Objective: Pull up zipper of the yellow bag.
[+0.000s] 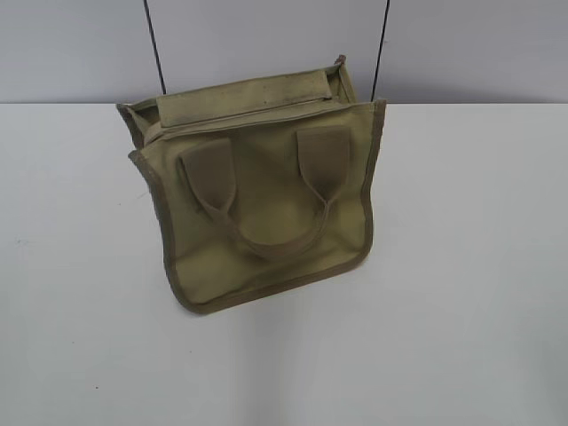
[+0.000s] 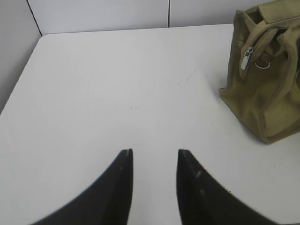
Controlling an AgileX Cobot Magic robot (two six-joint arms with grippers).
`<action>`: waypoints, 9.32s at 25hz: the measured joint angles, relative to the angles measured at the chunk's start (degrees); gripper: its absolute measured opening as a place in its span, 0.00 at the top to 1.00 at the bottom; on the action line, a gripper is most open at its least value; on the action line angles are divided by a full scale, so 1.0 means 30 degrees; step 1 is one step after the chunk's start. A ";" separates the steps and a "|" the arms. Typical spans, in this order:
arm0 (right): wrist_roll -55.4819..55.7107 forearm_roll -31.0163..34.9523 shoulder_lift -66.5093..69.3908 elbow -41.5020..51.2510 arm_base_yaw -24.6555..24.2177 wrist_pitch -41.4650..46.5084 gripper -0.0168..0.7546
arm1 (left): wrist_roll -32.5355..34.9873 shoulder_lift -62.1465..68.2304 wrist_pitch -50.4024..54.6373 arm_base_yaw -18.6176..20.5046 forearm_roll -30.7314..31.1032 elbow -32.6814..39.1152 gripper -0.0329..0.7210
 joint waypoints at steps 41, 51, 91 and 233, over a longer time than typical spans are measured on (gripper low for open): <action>-0.0002 0.0016 0.0000 0.0000 0.0000 0.0000 0.23 | 0.0000 0.2130 -0.5159 0.0000 -0.0161 -0.0498 0.21; -0.0002 0.0016 0.0000 0.0000 0.0000 0.0000 0.23 | 0.0000 0.8392 -1.9854 0.0000 -0.0812 0.3284 0.39; 0.0000 0.0033 0.0000 0.0000 0.0000 0.0000 0.23 | -0.6089 3.7663 -4.3249 -0.3515 1.3526 0.1670 0.63; 0.7627 0.3788 4.1156 -3.1935 1.5980 -0.0401 0.44 | -0.7449 2.6191 -2.6915 -0.3642 1.2002 -0.0495 0.95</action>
